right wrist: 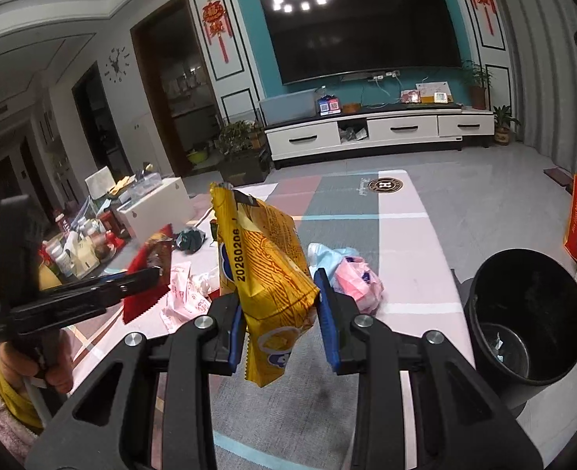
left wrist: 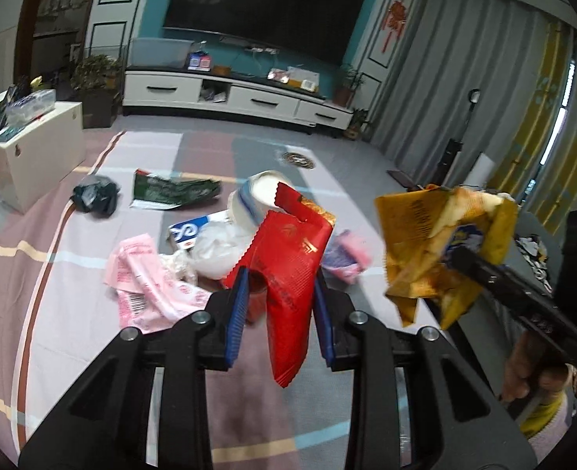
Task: Collect trash
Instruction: 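Carry both bags over the black bin and release them inside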
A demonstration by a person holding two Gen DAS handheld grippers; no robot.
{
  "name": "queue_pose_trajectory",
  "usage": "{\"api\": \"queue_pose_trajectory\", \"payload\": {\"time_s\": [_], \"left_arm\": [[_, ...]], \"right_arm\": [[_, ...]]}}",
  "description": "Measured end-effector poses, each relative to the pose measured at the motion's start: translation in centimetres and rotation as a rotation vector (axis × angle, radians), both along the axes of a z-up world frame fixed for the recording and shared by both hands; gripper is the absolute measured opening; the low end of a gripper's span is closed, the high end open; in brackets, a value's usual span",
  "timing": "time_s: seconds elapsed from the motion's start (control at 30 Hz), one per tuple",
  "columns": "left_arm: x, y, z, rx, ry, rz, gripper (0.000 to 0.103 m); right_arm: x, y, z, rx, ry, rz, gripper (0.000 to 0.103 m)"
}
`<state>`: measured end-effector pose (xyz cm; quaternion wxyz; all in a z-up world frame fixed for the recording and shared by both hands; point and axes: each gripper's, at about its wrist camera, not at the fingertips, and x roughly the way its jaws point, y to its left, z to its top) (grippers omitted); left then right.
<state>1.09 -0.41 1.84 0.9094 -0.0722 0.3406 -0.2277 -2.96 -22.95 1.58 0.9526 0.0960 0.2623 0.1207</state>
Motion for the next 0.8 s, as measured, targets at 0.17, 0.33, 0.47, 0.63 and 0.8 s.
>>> {"api": "queue_pose_trajectory", "payload": {"time_s": [0.17, 0.33, 0.47, 0.63, 0.8], "left_arm": [[-0.7, -2.7, 1.2, 0.011, -0.028, -0.06, 0.032], [-0.8, -6.1, 1.8, 0.027, -0.036, -0.127, 0.032], [-0.7, -9.3, 2.1, 0.049, -0.049, -0.186, 0.032], [-0.3, -13.9, 2.0, 0.074, -0.048, -0.271, 0.032], [0.1, -18.5, 1.4, 0.103, -0.045, -0.353, 0.032]], "right_arm": [[-1.3, -1.5, 0.2, 0.002, -0.017, -0.045, 0.033], [-2.5, -3.9, 0.2, 0.006, -0.029, -0.112, 0.033], [-3.4, -6.3, -0.2, 0.01, -0.033, -0.179, 0.033], [-4.4, -9.1, -1.0, 0.012, -0.033, -0.269, 0.033], [-5.6, -12.3, -1.9, 0.021, -0.036, -0.373, 0.033]]}}
